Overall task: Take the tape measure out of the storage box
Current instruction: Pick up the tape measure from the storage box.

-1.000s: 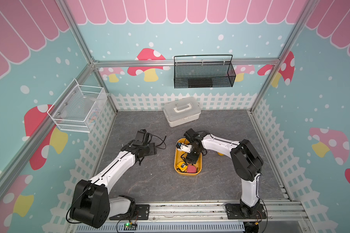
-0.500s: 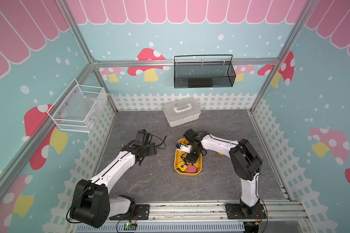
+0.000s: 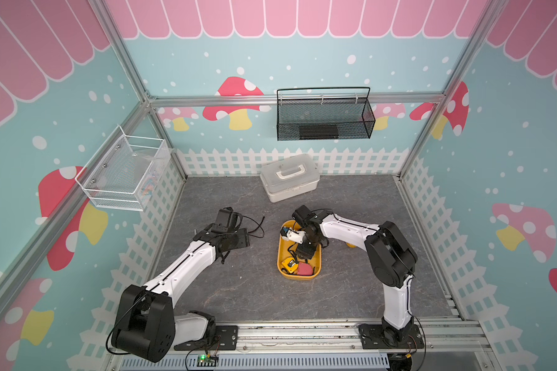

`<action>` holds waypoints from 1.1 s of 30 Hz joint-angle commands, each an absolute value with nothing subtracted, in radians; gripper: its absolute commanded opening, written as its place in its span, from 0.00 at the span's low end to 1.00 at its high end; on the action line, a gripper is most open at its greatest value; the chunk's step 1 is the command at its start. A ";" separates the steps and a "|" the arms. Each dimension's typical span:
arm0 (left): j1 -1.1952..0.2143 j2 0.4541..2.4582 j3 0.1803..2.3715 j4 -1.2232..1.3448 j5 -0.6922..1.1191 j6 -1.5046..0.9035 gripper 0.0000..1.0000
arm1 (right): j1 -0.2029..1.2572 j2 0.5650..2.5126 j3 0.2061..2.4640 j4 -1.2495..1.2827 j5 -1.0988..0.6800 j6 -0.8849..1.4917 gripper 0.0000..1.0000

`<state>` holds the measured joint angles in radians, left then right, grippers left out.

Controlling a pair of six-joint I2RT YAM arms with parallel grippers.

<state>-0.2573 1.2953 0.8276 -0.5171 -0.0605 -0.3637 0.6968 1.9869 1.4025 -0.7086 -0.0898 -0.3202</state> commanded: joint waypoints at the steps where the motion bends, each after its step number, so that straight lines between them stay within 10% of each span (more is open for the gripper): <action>1: -0.253 1.299 0.812 -0.496 -0.049 -0.374 0.73 | 0.702 1.932 1.400 -0.724 -0.075 -0.306 0.54; 33: -0.252 1.302 0.827 -0.495 -0.010 -0.366 0.73 | 0.472 1.600 1.423 -0.787 -0.098 -0.279 0.54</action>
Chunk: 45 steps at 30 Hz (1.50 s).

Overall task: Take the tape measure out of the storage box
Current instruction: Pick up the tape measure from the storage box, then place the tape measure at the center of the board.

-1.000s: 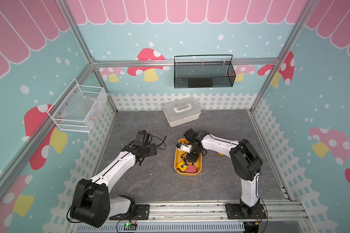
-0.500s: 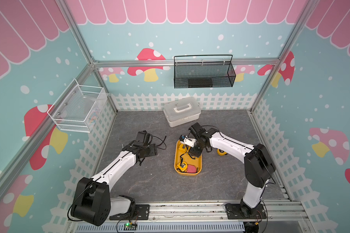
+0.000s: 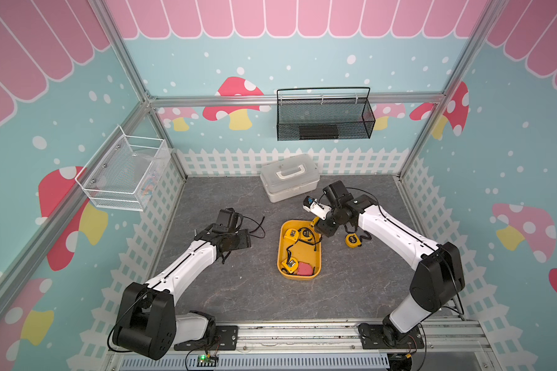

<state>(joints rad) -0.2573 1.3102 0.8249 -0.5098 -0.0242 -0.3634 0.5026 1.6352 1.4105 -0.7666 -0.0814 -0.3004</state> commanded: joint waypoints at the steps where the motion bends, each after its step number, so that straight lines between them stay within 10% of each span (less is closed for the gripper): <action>1: -0.253 1.301 0.828 -0.495 -0.010 -0.364 0.73 | 0.460 1.593 1.418 -0.787 -0.097 -0.274 0.54; 45: -0.255 1.433 0.893 -0.446 0.045 -0.339 0.74 | 0.144 1.597 1.026 -0.754 0.107 0.005 0.53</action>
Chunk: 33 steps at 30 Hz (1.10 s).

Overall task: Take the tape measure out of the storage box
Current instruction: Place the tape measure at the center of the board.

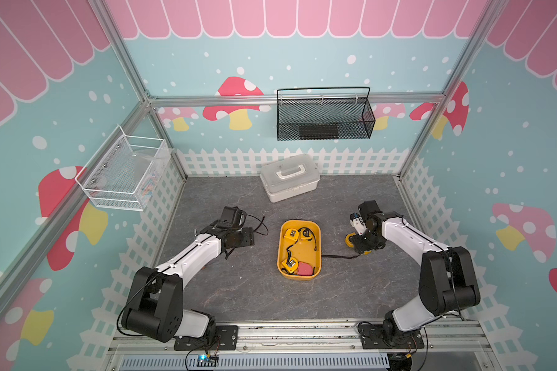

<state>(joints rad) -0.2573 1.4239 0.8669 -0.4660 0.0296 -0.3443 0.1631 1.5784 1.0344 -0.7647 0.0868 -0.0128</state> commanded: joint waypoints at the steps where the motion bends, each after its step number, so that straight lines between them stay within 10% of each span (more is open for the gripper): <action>1: -0.255 1.434 0.891 -0.443 0.046 -0.339 0.74 | 0.133 1.605 1.027 -0.754 0.107 0.005 0.53; 33: -0.253 1.442 0.870 -0.420 0.057 -0.330 0.75 | -0.030 1.718 1.029 -0.712 0.102 -0.024 0.54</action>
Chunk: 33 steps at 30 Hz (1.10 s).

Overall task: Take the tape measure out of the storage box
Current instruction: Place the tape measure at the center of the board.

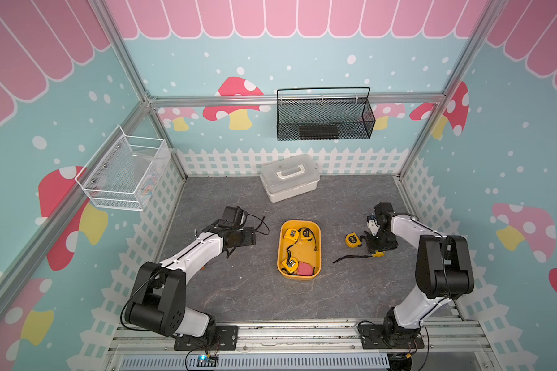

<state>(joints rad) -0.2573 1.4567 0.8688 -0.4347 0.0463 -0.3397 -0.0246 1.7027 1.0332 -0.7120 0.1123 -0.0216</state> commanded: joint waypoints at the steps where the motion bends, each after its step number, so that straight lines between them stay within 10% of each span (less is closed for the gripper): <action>1: -0.253 1.441 0.868 -0.419 0.058 -0.330 0.75 | -0.031 1.721 1.031 -0.711 0.100 -0.025 0.55; 33: -0.289 1.416 0.868 -0.424 0.092 -0.364 0.76 | 0.022 1.571 1.117 -0.814 0.021 -0.012 0.81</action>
<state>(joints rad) -0.2661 1.4284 0.8684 -0.4347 0.0784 -0.3496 -0.0124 1.6135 1.0813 -0.7597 0.0315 -0.0204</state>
